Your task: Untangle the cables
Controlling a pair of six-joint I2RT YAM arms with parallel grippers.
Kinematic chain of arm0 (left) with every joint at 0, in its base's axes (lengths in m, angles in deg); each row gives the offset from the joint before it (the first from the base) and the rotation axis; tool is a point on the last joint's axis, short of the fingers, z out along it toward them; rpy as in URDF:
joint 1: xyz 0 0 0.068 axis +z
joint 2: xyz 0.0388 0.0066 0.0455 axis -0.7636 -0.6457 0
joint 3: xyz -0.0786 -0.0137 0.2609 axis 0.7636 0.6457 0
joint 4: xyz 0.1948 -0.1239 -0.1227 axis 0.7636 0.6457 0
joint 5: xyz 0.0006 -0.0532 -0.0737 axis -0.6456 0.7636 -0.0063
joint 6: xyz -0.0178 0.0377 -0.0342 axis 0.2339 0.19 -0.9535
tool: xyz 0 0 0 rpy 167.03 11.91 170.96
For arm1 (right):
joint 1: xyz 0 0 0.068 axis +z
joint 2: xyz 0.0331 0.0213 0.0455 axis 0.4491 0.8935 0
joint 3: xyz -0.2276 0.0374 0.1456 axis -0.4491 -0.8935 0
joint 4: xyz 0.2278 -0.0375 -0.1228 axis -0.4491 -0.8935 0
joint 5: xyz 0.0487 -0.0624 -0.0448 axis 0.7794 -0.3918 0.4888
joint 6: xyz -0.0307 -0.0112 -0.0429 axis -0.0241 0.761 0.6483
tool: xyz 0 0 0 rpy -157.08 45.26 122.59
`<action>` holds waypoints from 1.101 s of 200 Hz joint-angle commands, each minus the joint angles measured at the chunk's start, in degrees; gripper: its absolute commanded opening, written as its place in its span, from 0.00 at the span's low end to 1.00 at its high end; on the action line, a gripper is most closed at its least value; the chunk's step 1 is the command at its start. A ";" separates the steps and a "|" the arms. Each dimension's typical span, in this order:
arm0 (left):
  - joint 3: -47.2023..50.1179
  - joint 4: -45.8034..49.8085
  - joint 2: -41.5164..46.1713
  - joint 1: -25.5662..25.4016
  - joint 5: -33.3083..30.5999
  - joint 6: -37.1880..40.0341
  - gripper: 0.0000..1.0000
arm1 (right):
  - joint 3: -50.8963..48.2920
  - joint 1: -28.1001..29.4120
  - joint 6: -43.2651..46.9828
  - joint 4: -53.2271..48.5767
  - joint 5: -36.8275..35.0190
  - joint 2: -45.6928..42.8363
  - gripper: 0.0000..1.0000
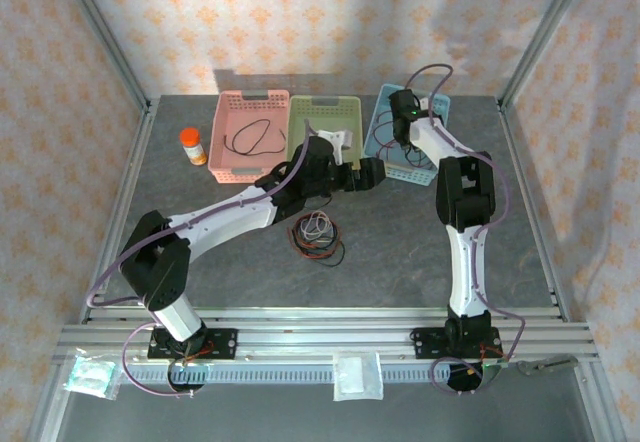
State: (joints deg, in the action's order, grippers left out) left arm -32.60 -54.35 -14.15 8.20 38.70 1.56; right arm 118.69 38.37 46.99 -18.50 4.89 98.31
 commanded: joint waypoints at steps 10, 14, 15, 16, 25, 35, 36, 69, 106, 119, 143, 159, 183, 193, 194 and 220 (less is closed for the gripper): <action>0.91 -1.74 2.07 0.45 0.05 -0.02 0.98 | 2.01 0.21 -2.40 -5.74 20.10 1.76 0.00; 0.99 -1.82 2.04 0.45 0.02 -0.09 0.98 | 2.35 -0.03 -2.87 -5.85 22.03 1.47 0.00; 0.99 -1.87 2.03 0.45 0.01 -0.10 0.98 | 2.44 -0.14 -3.03 -5.90 22.40 1.42 0.00; 1.04 -1.89 2.08 0.45 0.01 -0.11 0.98 | 2.52 -0.20 -3.20 -5.92 22.81 1.35 0.00; 1.10 -2.01 2.10 0.46 0.04 -0.19 0.98 | 3.33 -0.67 -4.41 -6.35 25.23 1.06 0.00; 1.25 -2.20 2.07 0.54 -0.02 -0.20 0.98 | 4.29 -0.92 -5.02 -6.81 24.96 0.95 0.01; 1.26 -2.24 2.09 0.54 0.00 -0.25 0.98 | 4.33 -0.94 -5.03 -6.86 24.79 0.94 0.01; 1.35 -2.52 1.87 0.55 0.28 -0.46 0.98 | 3.87 -1.40 -5.58 -5.19 20.57 -1.31 0.05; 1.15 -2.62 1.55 0.54 0.58 -0.47 0.98 | 3.91 -1.58 -6.23 -4.11 19.68 -2.95 0.21; 1.30 -2.71 1.61 0.54 0.54 -0.47 0.98 | 4.06 -1.58 -6.41 -3.85 19.91 -3.39 0.26; 1.69 -2.97 1.81 0.54 0.46 -0.55 0.98 | 5.02 -1.63 -6.65 -3.88 19.94 -3.86 0.35; 1.79 -3.02 1.82 0.58 0.49 -0.64 0.98 | 5.12 -1.61 -6.98 -3.53 20.10 -4.61 0.37; 1.70 -3.06 1.77 0.54 0.45 -0.56 0.98 | 4.91 -1.52 -7.08 -2.71 22.53 -6.03 0.41; 1.54 -2.98 1.76 0.54 0.45 -0.48 0.98 | 4.47 -1.34 -7.12 -2.16 22.39 -6.90 0.41; 1.57 -2.98 1.76 0.54 0.45 -0.47 0.98 | 4.38 -1.33 -7.13 -2.03 22.32 -7.03 0.41; 1.35 -1.10 2.50 0.63 -1.68 0.83 0.98 | 2.23 -0.72 -7.69 0.66 22.74 -10.63 0.42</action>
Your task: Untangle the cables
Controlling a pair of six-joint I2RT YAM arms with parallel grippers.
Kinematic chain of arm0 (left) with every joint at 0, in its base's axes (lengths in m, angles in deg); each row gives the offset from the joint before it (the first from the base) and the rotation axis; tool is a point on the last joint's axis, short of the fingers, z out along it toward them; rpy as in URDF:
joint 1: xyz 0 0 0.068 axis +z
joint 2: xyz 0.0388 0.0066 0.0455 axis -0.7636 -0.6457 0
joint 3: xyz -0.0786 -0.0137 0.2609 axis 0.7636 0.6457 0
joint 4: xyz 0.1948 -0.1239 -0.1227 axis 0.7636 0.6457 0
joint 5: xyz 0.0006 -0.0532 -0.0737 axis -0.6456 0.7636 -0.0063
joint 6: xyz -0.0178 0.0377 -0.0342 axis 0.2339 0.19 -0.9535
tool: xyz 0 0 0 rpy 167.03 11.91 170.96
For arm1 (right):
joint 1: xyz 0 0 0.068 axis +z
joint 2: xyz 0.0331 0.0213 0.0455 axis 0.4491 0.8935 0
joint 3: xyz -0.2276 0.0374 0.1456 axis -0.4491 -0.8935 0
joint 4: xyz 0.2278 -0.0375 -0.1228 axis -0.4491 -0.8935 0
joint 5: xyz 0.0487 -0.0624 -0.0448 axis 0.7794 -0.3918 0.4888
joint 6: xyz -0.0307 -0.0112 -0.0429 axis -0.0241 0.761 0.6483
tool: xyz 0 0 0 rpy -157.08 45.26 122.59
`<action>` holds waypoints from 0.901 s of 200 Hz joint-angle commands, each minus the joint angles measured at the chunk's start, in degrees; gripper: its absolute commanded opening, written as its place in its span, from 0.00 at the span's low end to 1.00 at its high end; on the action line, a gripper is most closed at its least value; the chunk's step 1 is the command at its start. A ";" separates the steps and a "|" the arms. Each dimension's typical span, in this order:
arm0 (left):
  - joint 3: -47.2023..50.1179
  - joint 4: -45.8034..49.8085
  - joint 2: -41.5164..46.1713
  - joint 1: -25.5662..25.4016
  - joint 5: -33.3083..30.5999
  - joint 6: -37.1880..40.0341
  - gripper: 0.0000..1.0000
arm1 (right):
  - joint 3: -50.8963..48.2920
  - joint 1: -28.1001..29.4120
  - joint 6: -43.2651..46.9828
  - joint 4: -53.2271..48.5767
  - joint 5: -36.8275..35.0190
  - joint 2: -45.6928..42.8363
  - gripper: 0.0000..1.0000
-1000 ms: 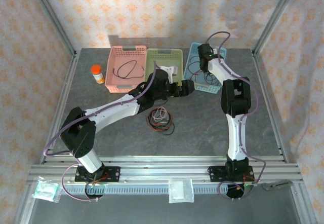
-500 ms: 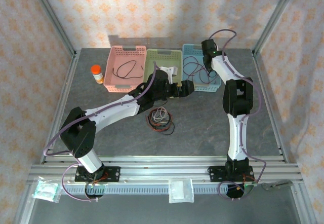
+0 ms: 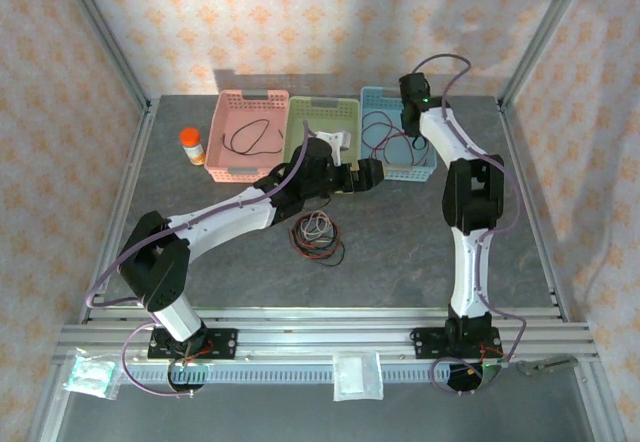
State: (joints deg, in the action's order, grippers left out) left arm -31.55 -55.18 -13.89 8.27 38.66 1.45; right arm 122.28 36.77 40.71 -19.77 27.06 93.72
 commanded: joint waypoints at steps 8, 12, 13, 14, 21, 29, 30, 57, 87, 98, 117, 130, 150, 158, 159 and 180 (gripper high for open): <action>0.34 1.02 2.98 0.64 -3.15 1.79 0.98 | -1.80 1.11 -2.15 2.22 0.87 -7.41 0.42; 0.31 1.89 3.36 0.65 -4.11 2.29 0.98 | -2.23 1.16 -2.54 2.34 1.12 -8.32 0.43; 0.30 2.11 3.45 0.65 -4.45 2.46 0.98 | -2.44 1.25 -2.63 2.39 1.17 -8.57 0.43; 0.30 2.40 3.53 0.65 -4.79 2.63 0.98 | -2.54 1.34 -2.72 2.55 1.29 -8.86 0.43; 0.21 4.55 4.37 0.65 -7.30 3.50 0.98 | -4.19 1.72 -3.25 3.34 1.92 -10.84 0.43; 0.67 6.89 5.55 0.69 -10.62 4.02 0.98 | -6.38 2.22 -4.23 4.52 2.59 -13.39 0.43; 0.79 7.12 5.73 0.71 -11.04 4.07 0.98 | -6.67 2.31 -4.40 4.67 2.70 -13.56 0.43; 5.31 12.93 11.27 1.81 -19.71 3.50 0.94 | -16.30 5.05 -9.06 8.25 7.84 -23.73 0.44; 15.11 14.97 20.05 4.65 -24.51 0.80 0.89 | -28.73 10.17 -14.45 10.05 10.99 -33.54 0.48; 18.88 14.69 23.25 6.06 -24.27 0.26 0.88 | -32.71 12.39 -16.06 10.40 11.86 -36.47 0.48; 23.51 15.31 27.02 7.04 -22.65 1.32 0.88 | -39.12 16.50 -19.85 10.86 13.67 -41.21 0.48; 24.96 17.37 27.66 7.06 -21.57 2.13 0.88 | -43.25 19.93 -22.38 11.41 14.93 -44.03 0.48; 28.24 17.98 28.37 6.69 -18.37 1.92 0.88 | -48.15 25.40 -27.63 11.50 15.56 -46.48 0.48; 30.16 16.99 28.87 6.39 -16.96 1.31 0.88 | -49.58 27.62 -30.22 11.76 15.81 -46.96 0.48; 30.39 16.83 28.94 6.33 -16.76 1.22 0.88 | -49.80 27.88 -30.53 11.81 15.81 -47.00 0.48; 34.92 12.56 29.61 4.49 -13.81 -0.67 0.86 | -52.89 33.65 -37.20 14.23 16.25 -46.58 0.48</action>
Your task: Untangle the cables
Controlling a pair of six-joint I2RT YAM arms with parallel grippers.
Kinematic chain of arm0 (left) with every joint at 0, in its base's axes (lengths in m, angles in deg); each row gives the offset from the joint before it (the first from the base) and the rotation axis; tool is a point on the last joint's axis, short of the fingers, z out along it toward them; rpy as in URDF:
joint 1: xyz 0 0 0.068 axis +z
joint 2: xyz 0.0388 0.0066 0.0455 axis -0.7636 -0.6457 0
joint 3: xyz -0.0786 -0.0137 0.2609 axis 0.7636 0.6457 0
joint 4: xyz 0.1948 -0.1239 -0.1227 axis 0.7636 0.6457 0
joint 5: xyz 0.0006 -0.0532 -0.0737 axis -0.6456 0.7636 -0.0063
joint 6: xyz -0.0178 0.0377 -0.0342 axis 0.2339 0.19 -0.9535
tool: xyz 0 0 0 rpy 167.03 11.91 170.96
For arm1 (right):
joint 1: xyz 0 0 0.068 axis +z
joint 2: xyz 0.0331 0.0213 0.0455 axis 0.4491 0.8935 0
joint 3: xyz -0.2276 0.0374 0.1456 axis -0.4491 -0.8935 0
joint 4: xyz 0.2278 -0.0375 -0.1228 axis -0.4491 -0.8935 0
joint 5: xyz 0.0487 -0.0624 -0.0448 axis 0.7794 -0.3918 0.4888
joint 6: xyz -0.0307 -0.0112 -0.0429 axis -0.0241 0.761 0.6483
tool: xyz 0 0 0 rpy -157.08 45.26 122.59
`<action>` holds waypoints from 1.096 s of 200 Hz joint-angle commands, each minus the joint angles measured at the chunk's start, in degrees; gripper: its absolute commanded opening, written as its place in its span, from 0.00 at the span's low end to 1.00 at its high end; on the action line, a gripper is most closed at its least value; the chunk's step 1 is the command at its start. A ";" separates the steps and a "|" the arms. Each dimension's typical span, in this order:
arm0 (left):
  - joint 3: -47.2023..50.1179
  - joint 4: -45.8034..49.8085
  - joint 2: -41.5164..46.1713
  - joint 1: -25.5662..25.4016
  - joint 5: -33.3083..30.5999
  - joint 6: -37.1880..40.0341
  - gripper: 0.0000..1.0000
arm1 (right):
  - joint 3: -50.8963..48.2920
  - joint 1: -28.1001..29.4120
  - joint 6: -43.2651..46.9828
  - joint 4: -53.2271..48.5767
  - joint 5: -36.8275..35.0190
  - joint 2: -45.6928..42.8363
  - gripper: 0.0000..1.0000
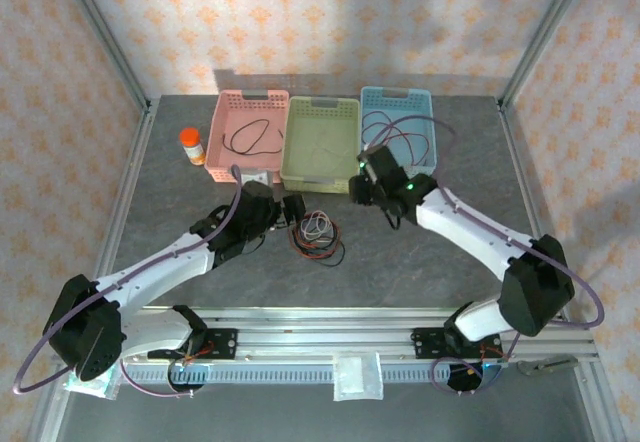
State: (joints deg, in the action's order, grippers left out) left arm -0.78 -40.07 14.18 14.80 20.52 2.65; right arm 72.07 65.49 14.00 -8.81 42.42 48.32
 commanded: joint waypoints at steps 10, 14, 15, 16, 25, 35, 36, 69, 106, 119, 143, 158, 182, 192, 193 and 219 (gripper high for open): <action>5.77 -5.00 0.86 -3.22 5.54 -2.24 0.83 | -3.63 7.37 -12.90 4.91 0.35 -0.04 0.47; 6.06 -5.61 0.40 -3.67 5.76 -2.26 0.82 | -4.03 8.11 -13.98 5.56 0.09 0.51 0.47; 6.07 -5.71 0.33 -3.77 5.78 -2.26 0.81 | -4.07 8.25 -14.24 5.69 0.10 0.62 0.47; 6.12 -5.86 0.24 -3.86 5.79 -2.26 0.81 | -4.14 8.36 -14.50 5.85 0.05 0.81 0.47; 5.97 -6.15 -1.37 -4.70 5.89 -1.73 0.77 | -4.83 9.38 -16.47 7.36 0.14 1.88 0.46; 5.26 -5.93 -3.29 -5.25 5.51 -0.79 0.70 | -5.77 9.87 -18.30 9.09 0.65 2.88 0.46; 5.15 -5.92 -3.50 -5.31 5.44 -0.65 0.69 | -5.86 9.88 -18.56 9.21 0.73 2.95 0.46; 1.76 -3.66 -7.22 -5.54 2.15 2.92 0.48 | -8.71 9.29 -23.23 13.23 1.08 2.33 0.43; -4.33 0.95 -13.02 -5.18 0.08 7.91 0.40 | -12.83 4.98 -25.82 17.14 5.50 -1.62 0.43; -6.29 2.24 -14.82 -5.18 -0.34 9.30 0.39 | -13.51 4.01 -25.76 16.79 5.34 -2.86 0.43; -9.04 3.03 -17.72 -5.18 -1.07 10.97 0.36 | -13.85 3.38 -24.90 14.85 3.65 -4.62 0.43; -11.92 5.01 -20.32 -5.14 -2.82 11.81 0.33 | -14.20 3.14 -24.79 14.20 2.93 -5.61 0.43; -15.52 7.65 -23.59 -5.10 -4.86 12.54 0.29 | -14.90 3.04 -25.05 14.03 2.39 -6.94 0.43; -16.28 7.98 -24.47 -5.09 -4.77 12.96 0.29 | -15.17 3.03 -25.14 14.11 2.30 -7.28 0.43; -16.35 7.98 -24.59 -5.09 -4.75 13.00 0.29 | -15.18 2.99 -25.14 14.14 2.30 -7.32 0.43; -17.28 8.41 -26.56 -5.10 -4.10 13.38 0.27 | -15.13 3.03 -24.91 13.96 2.30 -7.35 0.42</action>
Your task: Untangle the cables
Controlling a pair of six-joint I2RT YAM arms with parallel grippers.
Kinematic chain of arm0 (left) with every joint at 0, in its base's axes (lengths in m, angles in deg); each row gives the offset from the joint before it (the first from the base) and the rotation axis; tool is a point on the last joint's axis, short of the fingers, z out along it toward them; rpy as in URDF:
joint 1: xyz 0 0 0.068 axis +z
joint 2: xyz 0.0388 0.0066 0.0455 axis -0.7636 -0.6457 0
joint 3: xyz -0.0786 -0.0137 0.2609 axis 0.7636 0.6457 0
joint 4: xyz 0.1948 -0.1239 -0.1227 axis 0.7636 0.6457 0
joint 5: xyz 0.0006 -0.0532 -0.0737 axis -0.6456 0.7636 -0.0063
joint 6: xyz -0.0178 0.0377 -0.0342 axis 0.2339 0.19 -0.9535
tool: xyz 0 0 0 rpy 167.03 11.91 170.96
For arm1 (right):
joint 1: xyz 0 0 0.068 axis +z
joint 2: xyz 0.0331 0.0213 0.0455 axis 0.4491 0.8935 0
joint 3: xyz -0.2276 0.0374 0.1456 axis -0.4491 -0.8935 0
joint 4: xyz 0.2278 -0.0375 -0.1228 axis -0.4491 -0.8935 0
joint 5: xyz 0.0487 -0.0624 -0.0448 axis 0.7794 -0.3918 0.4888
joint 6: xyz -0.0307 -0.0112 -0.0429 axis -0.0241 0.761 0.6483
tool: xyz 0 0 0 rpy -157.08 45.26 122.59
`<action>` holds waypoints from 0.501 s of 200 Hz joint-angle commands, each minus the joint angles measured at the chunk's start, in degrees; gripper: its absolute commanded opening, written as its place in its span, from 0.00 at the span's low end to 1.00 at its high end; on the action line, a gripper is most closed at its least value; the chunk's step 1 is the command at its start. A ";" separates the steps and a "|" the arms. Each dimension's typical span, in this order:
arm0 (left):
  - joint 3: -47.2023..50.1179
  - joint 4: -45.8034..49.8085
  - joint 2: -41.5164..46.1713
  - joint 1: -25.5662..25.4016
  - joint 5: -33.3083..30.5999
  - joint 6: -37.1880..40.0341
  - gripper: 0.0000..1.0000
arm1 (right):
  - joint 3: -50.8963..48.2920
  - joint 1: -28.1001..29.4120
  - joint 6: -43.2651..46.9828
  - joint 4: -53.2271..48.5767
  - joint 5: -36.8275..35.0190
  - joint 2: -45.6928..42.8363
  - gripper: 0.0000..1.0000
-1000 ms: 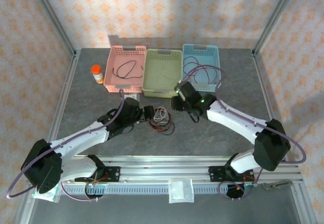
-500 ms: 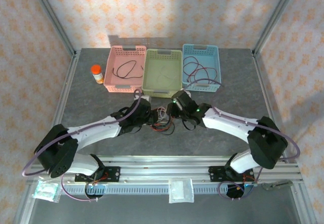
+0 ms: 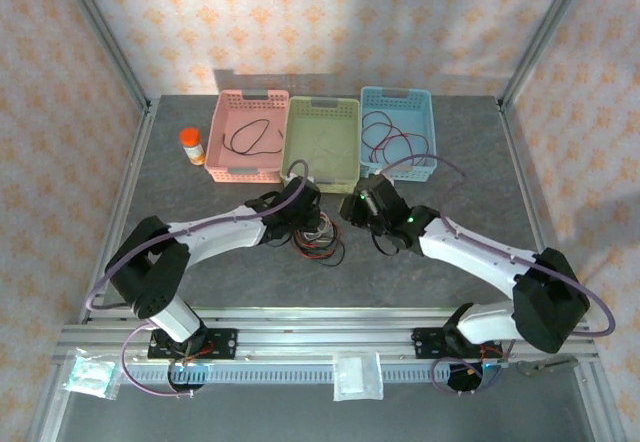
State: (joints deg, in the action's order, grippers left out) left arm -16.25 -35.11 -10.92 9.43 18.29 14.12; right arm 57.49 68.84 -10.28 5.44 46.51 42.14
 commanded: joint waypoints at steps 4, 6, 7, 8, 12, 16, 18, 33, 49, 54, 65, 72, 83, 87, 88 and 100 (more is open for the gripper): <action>-1.88 3.52 -1.80 0.28 -1.90 1.91 0.27 | -0.46 -0.32 -0.64 -0.38 -1.79 -1.09 0.42; -1.90 3.54 -1.88 0.28 -1.96 1.95 0.26 | -0.44 -0.32 -0.60 -0.42 -1.72 -1.09 0.42; -1.90 3.54 -1.98 0.28 -1.97 1.93 0.26 | -0.44 -0.32 -0.60 -0.42 -1.71 -1.08 0.42; -1.90 3.54 -2.03 0.28 -1.98 1.92 0.26 | -0.44 -0.32 -0.55 -0.47 -1.71 -1.00 0.42; -1.95 3.55 -2.29 0.28 -1.98 1.91 0.25 | -0.44 -0.32 -0.51 -0.42 -1.66 -0.95 0.42; -1.99 3.52 -2.52 0.28 -1.94 1.88 0.25 | -0.43 -0.32 -0.50 -0.38 -1.62 -0.97 0.42; -1.99 3.54 -2.63 0.28 -1.91 1.86 0.24 | -0.44 -0.32 -0.50 -0.42 -1.61 -0.92 0.42; -1.99 3.03 -3.14 0.28 -1.26 1.78 0.24 | -0.52 -0.32 -0.50 -0.17 -1.37 -0.91 0.42; -1.91 2.13 -3.65 0.28 -0.21 1.73 0.24 | -0.52 -0.32 -0.42 -0.10 -1.18 -0.71 0.42; -1.90 1.85 -3.79 0.32 -0.01 1.68 0.24 | -0.53 -0.32 -0.42 -0.13 -1.18 -0.60 0.42; -2.09 1.62 -4.16 0.28 0.28 1.65 0.23 | -0.50 -0.32 -0.42 0.01 -1.15 -0.63 0.42; -2.26 1.61 -4.35 0.28 0.31 1.64 0.22 | -0.52 -0.32 -0.42 -0.03 -1.17 -0.51 0.42; -2.58 1.90 -4.45 0.28 -0.23 1.51 0.17 | -0.58 -0.32 -0.42 -0.07 -1.26 -0.62 0.42; -2.72 2.09 -4.39 0.28 -0.66 1.39 0.15 | -0.61 -0.32 -0.42 -0.03 -1.34 -0.58 0.42; -2.71 2.16 -4.38 0.28 -0.75 1.39 0.15 | -0.61 -0.32 -0.42 -0.01 -1.39 -0.61 0.42; -3.00 2.73 -3.78 0.28 -2.30 1.21 0.09 | -0.69 -0.32 -0.42 -0.03 -1.99 -1.03 0.42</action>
State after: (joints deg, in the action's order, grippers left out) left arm -17.13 -33.95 -14.89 9.43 18.53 15.04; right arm 57.47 68.84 -10.26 5.46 46.49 42.14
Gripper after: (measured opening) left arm 0.129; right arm 0.417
